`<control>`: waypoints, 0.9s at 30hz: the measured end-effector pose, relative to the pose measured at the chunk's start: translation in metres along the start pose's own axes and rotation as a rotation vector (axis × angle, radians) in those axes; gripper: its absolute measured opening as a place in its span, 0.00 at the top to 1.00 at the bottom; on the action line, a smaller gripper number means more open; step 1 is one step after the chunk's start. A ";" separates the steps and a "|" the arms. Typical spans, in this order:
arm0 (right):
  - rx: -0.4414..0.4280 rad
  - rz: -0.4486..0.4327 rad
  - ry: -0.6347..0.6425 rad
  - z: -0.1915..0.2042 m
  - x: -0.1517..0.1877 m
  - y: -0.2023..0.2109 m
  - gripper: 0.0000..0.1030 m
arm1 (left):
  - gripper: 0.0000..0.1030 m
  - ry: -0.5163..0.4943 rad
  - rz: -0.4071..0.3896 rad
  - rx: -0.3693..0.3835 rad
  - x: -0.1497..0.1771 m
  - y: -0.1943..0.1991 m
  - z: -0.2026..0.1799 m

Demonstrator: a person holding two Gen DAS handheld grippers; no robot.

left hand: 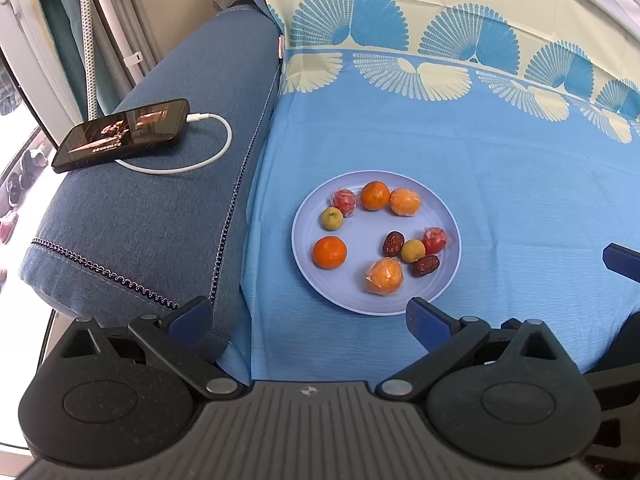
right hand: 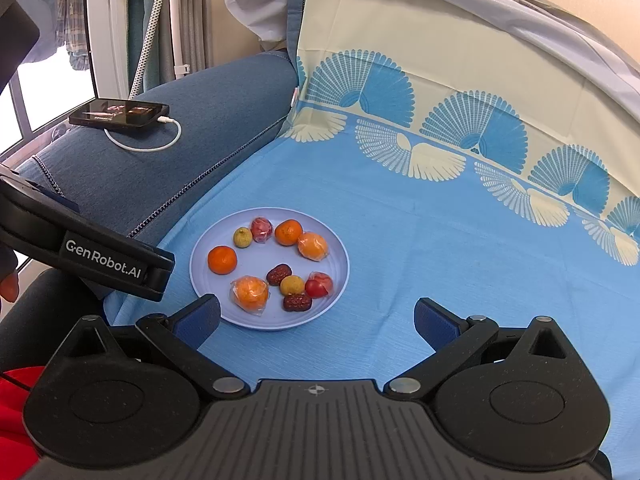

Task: Organize fruits

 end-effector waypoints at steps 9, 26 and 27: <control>0.001 0.001 -0.003 0.000 0.000 0.000 0.01 | 0.00 -0.007 -0.004 0.004 -0.002 -0.001 0.000; 0.003 0.006 -0.012 -0.003 0.001 -0.001 0.01 | 0.00 -0.003 -0.005 -0.002 -0.002 -0.002 0.000; 0.004 0.005 -0.012 -0.003 0.001 -0.002 0.01 | 0.00 -0.004 -0.003 -0.001 -0.002 -0.002 0.000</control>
Point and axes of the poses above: each gripper's, at about its wrist camera, not at the fingertips, and y roughly against the way its jaws point, z to its left, x to its underside, the point moved 8 cm from there along -y, roughly the way its jaws point, and after that the axes turned 7 degrees about -x, right-handed, at the moved point
